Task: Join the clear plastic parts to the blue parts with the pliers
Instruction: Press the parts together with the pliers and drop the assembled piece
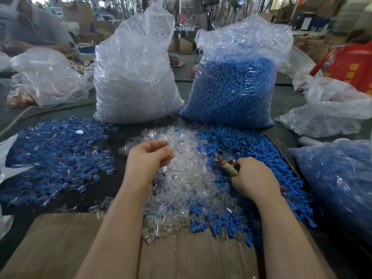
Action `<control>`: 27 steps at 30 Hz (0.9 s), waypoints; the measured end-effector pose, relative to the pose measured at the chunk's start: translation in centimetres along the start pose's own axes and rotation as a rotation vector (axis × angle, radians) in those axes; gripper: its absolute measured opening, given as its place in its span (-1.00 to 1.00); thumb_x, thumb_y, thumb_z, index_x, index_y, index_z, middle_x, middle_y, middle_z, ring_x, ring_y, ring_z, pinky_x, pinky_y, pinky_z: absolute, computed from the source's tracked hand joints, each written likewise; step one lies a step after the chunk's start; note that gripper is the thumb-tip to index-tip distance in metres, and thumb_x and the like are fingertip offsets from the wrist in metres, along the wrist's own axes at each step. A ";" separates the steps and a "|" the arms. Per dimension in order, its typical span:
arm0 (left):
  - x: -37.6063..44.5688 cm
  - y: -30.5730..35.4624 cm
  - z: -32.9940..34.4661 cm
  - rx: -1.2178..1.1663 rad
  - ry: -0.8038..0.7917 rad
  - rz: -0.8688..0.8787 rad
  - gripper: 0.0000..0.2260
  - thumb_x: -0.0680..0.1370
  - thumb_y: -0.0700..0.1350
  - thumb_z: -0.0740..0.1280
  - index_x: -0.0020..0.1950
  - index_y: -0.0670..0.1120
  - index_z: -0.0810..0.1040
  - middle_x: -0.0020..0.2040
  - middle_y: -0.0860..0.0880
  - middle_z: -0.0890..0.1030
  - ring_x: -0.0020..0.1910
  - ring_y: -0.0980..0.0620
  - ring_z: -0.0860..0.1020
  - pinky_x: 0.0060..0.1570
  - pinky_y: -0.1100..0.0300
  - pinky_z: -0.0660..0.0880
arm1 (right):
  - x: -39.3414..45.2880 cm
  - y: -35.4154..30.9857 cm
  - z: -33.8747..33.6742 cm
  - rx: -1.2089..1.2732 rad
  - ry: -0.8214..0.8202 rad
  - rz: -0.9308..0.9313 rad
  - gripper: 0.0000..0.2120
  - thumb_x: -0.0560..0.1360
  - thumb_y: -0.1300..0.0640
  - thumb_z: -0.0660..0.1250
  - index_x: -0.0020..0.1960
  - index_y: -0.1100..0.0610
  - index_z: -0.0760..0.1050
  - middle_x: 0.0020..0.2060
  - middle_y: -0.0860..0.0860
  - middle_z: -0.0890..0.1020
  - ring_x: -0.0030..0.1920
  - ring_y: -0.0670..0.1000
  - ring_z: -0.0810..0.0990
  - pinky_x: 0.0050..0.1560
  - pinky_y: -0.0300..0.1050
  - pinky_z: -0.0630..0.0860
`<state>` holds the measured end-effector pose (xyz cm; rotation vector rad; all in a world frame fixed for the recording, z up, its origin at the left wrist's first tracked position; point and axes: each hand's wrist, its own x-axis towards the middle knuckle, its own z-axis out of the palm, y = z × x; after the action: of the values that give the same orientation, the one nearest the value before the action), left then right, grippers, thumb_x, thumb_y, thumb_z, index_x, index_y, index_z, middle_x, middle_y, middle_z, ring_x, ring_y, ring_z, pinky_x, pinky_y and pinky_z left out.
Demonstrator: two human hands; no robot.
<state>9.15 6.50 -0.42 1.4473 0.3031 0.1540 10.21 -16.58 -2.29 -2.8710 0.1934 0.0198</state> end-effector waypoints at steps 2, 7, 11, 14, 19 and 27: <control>-0.1 0.0 0.2 -0.006 -0.013 -0.004 -0.86 0.48 -0.32 0.44 0.02 -0.19 0.63 -0.20 -0.11 0.70 -0.24 0.07 0.68 -0.15 0.27 0.63 | 0.0 -0.1 0.1 -0.006 0.005 0.022 -0.84 0.48 0.07 0.36 -0.20 0.06 0.39 -0.32 0.01 0.50 -0.35 0.00 0.45 -0.44 -0.13 0.26; -0.4 0.2 0.5 -0.066 0.010 -0.006 -0.87 0.45 -0.33 0.47 -0.03 -0.19 0.64 -0.21 -0.10 0.71 -0.23 0.05 0.70 -0.20 0.29 0.62 | -0.1 0.0 0.1 0.011 0.049 0.060 -0.78 0.50 0.02 0.34 -0.21 0.05 0.34 -0.31 0.00 0.48 -0.35 0.01 0.43 -0.45 -0.14 0.23; -0.7 0.3 1.1 -0.087 -0.010 -0.003 -0.87 0.44 -0.30 0.49 -0.04 -0.18 0.65 -0.20 -0.10 0.72 -0.20 0.03 0.71 -0.23 0.30 0.61 | 0.0 -0.4 -0.4 0.163 0.151 0.023 -0.78 0.51 -0.08 0.33 -0.16 0.05 0.41 -0.29 0.00 0.52 -0.29 0.04 0.49 -0.37 -0.09 0.33; -1.3 0.4 2.0 -0.108 -0.045 0.002 -0.88 0.44 -0.29 0.49 -0.05 -0.19 0.66 -0.20 -0.09 0.72 -0.20 0.03 0.71 -0.23 0.30 0.61 | -0.2 -1.2 -0.8 0.444 0.216 -0.047 -0.85 0.49 -0.06 0.39 -0.14 -0.01 0.50 -0.29 -0.09 0.56 -0.25 -0.02 0.52 -0.28 -0.07 0.41; -2.1 0.3 3.6 -0.121 -0.075 -0.015 -0.88 0.44 -0.33 0.49 -0.06 -0.18 0.65 -0.23 -0.10 0.72 -0.20 0.02 0.71 -0.20 0.28 0.62 | -0.9 -2.8 -0.8 0.817 0.234 -0.170 -0.87 0.48 0.13 0.44 -0.16 -0.07 0.55 -0.32 -0.17 0.60 -0.32 -0.23 0.54 -0.26 -0.28 0.40; -3.0 0.3 4.9 -0.125 -0.061 0.035 -0.93 0.47 -0.32 0.46 -0.12 -0.17 0.66 -0.27 -0.11 0.71 -0.25 0.05 0.69 -0.22 0.27 0.62 | -1.7 -4.5 -0.6 0.858 0.301 -0.259 -0.93 0.48 0.09 0.46 -0.11 0.03 0.57 -0.31 -0.10 0.62 -0.27 -0.10 0.57 -0.13 0.03 0.56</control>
<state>7.81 1.02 0.72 1.3310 0.2147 0.1542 9.12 -12.23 -0.53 -2.0056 -0.1010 -0.4355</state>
